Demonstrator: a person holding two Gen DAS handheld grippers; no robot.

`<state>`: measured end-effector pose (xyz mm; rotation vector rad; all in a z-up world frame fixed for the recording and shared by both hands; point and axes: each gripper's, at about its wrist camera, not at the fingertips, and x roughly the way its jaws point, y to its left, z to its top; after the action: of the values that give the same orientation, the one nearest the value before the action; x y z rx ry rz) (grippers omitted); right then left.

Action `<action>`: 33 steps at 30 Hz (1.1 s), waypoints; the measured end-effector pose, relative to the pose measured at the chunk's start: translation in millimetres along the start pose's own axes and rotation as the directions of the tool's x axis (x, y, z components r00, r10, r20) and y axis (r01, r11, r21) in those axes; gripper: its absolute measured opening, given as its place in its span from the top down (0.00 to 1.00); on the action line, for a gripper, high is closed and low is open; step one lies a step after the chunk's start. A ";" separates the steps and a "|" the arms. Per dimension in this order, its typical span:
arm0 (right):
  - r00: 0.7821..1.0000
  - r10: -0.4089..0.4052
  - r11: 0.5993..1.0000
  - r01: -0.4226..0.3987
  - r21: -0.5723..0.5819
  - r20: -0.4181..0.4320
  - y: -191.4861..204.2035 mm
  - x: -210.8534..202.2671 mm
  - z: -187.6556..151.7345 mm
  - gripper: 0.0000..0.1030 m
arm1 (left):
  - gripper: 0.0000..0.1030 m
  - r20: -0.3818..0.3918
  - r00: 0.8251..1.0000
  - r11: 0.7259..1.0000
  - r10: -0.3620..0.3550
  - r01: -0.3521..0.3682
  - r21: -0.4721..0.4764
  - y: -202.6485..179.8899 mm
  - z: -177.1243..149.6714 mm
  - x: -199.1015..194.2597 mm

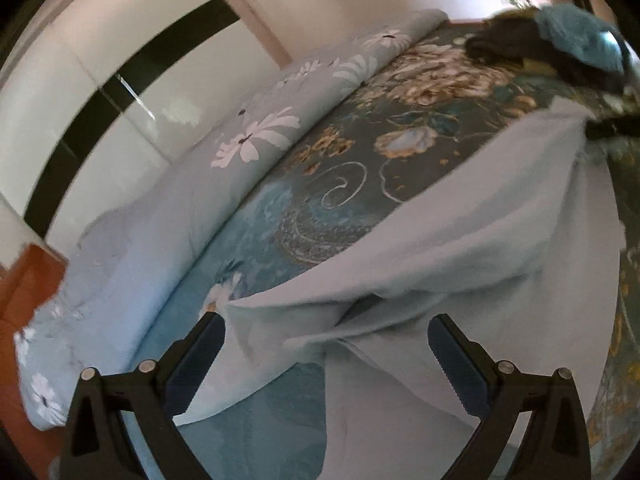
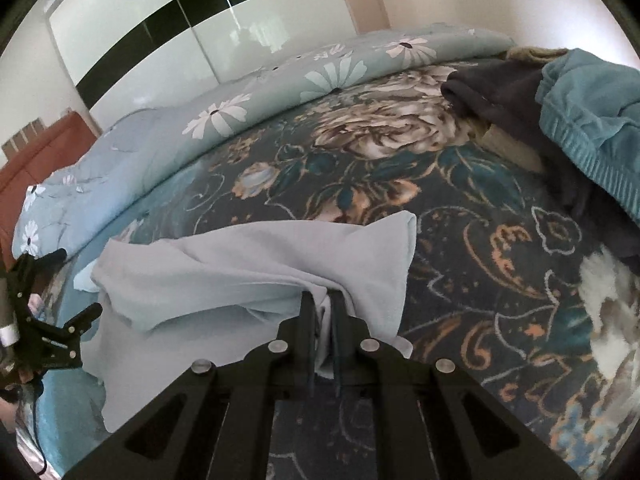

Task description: Fold clothes

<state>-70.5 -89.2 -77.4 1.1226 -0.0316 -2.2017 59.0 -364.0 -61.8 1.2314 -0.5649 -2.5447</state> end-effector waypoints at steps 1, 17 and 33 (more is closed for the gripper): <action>1.000 0.002 1.000 -0.002 -0.001 0.001 -0.6 -0.4 -0.1 0.94 | 0.03 0.002 1.000 1.000 -0.009 0.009 -0.021 5.7 2.0 1.6; 1.000 0.029 1.000 -0.029 0.011 0.004 -1.5 -15.6 0.2 0.94 | 0.88 -0.108 0.993 0.997 -0.046 0.053 0.060 -6.7 11.6 37.4; 0.900 0.113 0.980 -0.033 -0.194 0.420 88.3 -179.9 146.3 0.94 | 0.94 0.269 0.954 0.935 0.132 -0.030 -0.353 110.8 81.2 -146.7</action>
<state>-54.5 -95.3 170.1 0.5109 -0.0592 -2.2891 90.7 -386.7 135.4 0.7067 -0.2004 -2.6218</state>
